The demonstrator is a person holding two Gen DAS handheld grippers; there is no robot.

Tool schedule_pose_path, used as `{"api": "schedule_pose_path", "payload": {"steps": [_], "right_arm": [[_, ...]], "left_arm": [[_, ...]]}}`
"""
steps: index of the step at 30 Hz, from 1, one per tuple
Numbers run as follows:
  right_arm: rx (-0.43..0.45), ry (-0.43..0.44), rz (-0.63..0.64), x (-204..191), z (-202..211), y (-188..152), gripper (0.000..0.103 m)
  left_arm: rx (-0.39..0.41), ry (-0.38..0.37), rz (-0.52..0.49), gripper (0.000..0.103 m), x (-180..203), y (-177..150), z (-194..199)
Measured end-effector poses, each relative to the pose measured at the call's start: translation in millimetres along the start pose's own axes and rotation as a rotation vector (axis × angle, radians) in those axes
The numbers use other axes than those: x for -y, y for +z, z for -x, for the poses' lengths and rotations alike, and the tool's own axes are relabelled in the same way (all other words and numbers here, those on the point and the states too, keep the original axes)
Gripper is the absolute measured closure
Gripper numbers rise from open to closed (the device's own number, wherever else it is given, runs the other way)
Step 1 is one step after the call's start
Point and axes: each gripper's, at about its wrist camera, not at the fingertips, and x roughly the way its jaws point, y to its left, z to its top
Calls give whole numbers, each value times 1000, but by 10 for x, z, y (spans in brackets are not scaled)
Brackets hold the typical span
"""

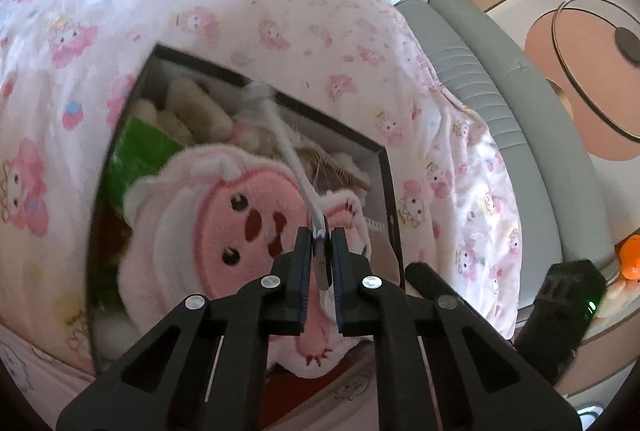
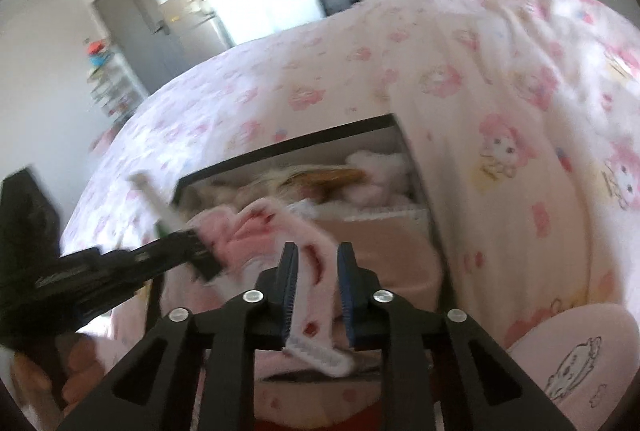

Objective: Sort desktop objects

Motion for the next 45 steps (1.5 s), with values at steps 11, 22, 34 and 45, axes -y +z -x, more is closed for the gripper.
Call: {"api": "schedule_pose_path", "payload": {"steps": [11, 22, 34, 45], "right_arm": [[-151, 35, 206, -544, -436, -229, 63], [-167, 66, 111, -251, -365, -110, 90], [-207, 121, 63, -93, -523, 151, 84], [-207, 128, 28, 14, -513, 184, 79]], "left_arm": [[-8, 5, 79, 94, -85, -81, 77], [-40, 12, -28, 91, -105, -70, 129], [-79, -54, -39, 70, -168, 116, -136], [-58, -138, 21, 66, -188, 433, -417]]}}
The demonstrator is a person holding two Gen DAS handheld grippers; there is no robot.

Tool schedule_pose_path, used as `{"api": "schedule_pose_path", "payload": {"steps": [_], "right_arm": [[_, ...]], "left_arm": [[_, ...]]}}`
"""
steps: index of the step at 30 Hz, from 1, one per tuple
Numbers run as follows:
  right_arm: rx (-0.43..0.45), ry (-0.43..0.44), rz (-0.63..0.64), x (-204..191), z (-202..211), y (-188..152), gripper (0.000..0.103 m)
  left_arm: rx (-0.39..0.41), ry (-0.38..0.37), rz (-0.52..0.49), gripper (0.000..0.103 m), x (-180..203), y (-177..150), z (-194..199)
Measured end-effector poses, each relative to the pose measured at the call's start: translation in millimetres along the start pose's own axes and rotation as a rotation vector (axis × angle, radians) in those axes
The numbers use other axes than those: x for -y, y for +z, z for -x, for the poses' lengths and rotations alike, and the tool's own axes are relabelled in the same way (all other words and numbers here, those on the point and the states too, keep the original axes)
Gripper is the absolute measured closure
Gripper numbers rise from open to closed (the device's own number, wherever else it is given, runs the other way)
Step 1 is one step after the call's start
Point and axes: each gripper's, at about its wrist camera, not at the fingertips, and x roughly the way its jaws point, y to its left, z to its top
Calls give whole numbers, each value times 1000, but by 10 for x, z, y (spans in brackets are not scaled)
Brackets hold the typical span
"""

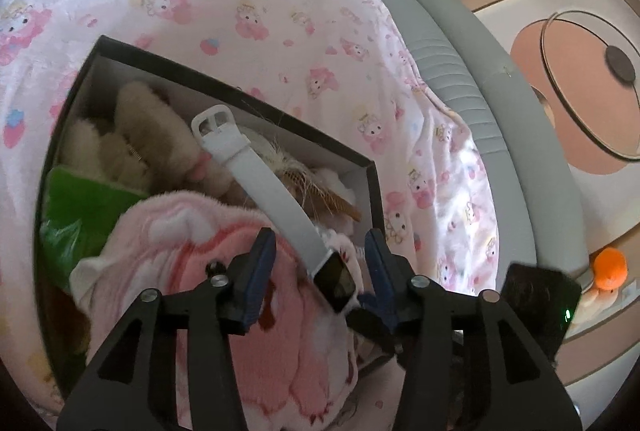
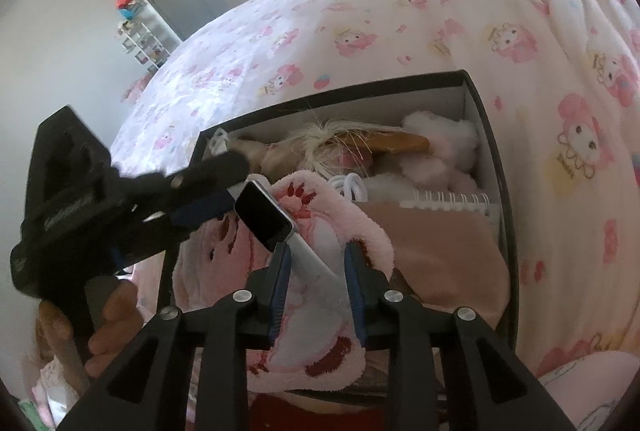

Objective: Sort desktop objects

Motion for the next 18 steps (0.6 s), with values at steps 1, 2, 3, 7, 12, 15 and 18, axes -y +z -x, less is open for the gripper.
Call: {"api": "schedule_pose_path", "payload": {"steps": [1, 2, 3, 7, 12, 15, 18], "right_arm": [[14, -2, -16, 11, 43, -16, 79], [37, 2, -31, 27, 113, -33, 79], [57, 6, -43, 37, 187, -54, 79], [98, 59, -105, 103, 446, -225, 78], [-14, 131, -201, 215, 307, -480, 77], [-55, 145, -246, 262, 177, -556, 77], [-48, 169, -302, 331, 156, -558, 76]], "left_arm": [[6, 16, -3, 77, 10, 13, -12], [8, 37, -15, 92, 30, 22, -16], [10, 36, -17, 94, 44, 20, -4], [85, 78, -47, 100, 176, -66, 194], [213, 167, -40, 100, 195, -275, 537], [192, 190, -7, 100, 60, -385, 535], [170, 182, 41, 100, -93, -451, 542]]}}
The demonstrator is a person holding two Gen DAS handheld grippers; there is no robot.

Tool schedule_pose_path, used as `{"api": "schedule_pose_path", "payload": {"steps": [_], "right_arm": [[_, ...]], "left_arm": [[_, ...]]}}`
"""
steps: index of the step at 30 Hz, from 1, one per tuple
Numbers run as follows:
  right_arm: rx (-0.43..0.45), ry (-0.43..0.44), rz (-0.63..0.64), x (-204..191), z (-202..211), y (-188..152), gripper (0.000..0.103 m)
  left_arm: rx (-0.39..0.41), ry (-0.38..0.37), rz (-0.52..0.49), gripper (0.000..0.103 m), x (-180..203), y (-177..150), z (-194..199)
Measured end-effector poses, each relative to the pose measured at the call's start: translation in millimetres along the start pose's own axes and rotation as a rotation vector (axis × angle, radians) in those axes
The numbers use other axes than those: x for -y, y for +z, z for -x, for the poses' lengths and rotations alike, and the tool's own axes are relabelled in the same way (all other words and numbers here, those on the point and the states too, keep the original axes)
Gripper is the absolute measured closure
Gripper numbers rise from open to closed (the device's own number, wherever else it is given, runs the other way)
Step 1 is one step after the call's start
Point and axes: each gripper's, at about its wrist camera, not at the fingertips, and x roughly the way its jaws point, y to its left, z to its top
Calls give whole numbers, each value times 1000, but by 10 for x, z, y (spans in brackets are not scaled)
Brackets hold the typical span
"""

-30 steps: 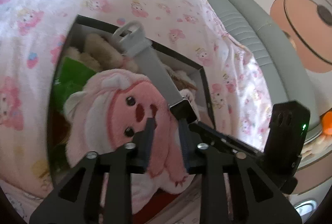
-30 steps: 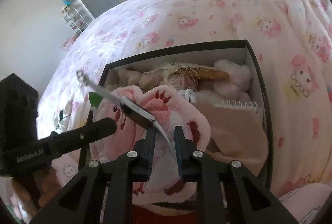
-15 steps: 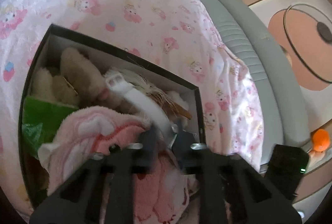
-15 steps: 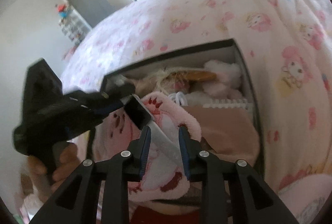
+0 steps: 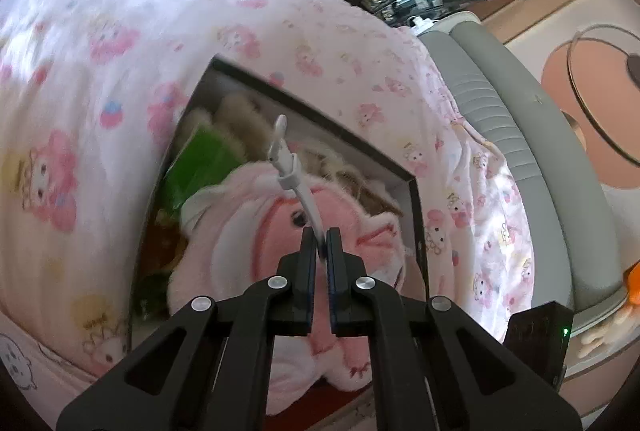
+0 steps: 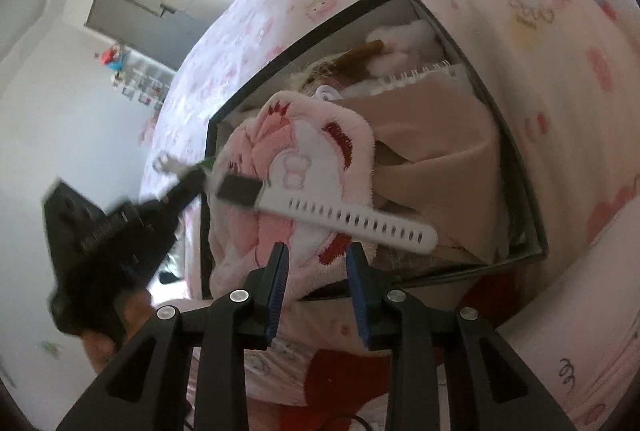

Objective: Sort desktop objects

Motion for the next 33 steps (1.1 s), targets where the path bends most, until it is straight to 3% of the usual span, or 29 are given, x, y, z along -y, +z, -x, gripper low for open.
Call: {"api": "schedule_pose_path", "payload": {"steps": [3, 7, 12, 17, 21, 26, 33], "right_arm": [[23, 5, -59, 93, 36, 39, 67], [11, 33, -176, 270, -29, 29, 65], [63, 80, -264, 355, -33, 26, 62], [109, 79, -266, 324, -76, 50, 61], [161, 8, -226, 150, -127, 56, 61], [198, 1, -195, 149, -170, 45, 78], [236, -4, -128, 69, -32, 142, 84]], "left_arm": [[13, 4, 2, 100, -38, -25, 62], [8, 0, -6, 100, -37, -46, 70], [-5, -9, 22, 97, -135, -38, 52], [-23, -29, 55, 94, -221, -27, 3], [-27, -38, 79, 92, -263, -22, -39], [-16, -46, 38, 96, -214, -8, -1], [-1, -76, -21, 99, -2, 48, 64]]}}
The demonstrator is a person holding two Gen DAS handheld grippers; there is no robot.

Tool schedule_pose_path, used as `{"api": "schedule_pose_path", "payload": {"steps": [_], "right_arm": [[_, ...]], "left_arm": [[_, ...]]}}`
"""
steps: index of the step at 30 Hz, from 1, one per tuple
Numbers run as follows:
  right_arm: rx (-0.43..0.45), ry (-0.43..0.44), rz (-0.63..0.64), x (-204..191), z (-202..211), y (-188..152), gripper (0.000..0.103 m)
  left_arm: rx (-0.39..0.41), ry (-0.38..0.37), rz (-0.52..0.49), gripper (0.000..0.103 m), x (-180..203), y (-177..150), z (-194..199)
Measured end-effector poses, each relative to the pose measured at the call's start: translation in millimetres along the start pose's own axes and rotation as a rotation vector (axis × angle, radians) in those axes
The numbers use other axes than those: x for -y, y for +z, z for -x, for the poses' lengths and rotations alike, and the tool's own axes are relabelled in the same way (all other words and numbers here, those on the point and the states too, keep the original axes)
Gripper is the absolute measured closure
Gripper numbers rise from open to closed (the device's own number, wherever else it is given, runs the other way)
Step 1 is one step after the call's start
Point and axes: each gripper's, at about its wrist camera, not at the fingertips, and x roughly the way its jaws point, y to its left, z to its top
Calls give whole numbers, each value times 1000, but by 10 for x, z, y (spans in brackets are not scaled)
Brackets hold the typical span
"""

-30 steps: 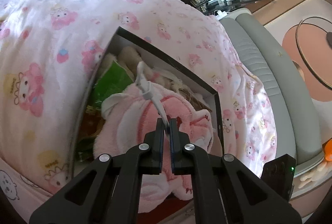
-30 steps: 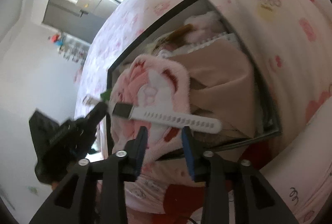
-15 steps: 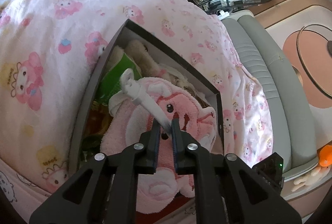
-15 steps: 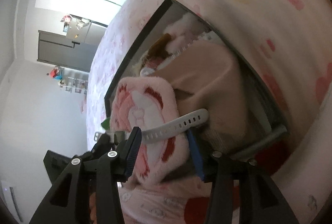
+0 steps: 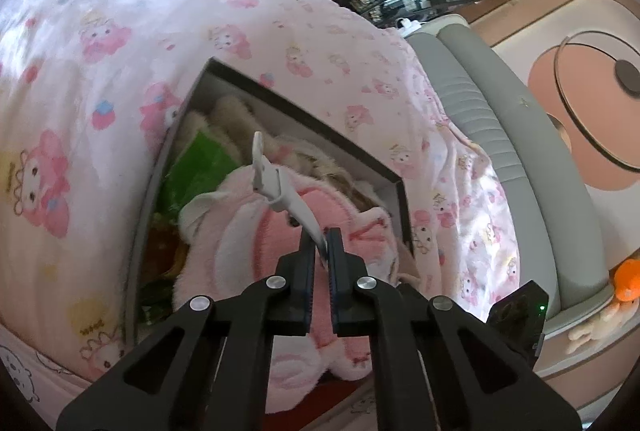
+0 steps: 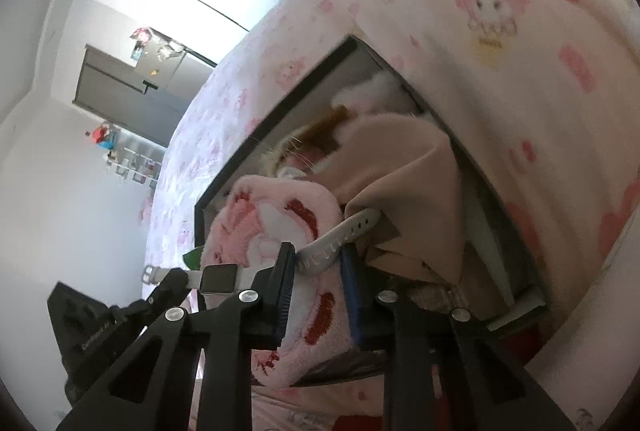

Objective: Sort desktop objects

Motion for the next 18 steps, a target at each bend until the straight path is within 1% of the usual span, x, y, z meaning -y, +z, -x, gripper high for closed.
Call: {"api": "schedule_pose_path", "payload": {"steps": [5, 9, 13, 15, 18], "right_arm": [[28, -29, 53, -123, 152, 67, 84], [60, -35, 85, -153, 243, 144, 85], [80, -24, 113, -234, 214, 317, 85], [96, -22, 136, -293, 200, 424, 85], [121, -21, 173, -380, 174, 591, 85]], "left_arm": [[-4, -33, -40, 99, 179, 53, -13], [-5, -47, -60, 99, 256, 113, -46], [6, -59, -85, 99, 365, 241, -97], [23, -62, -109, 99, 450, 350, -126], [37, -60, -117, 99, 510, 487, -191]]}}
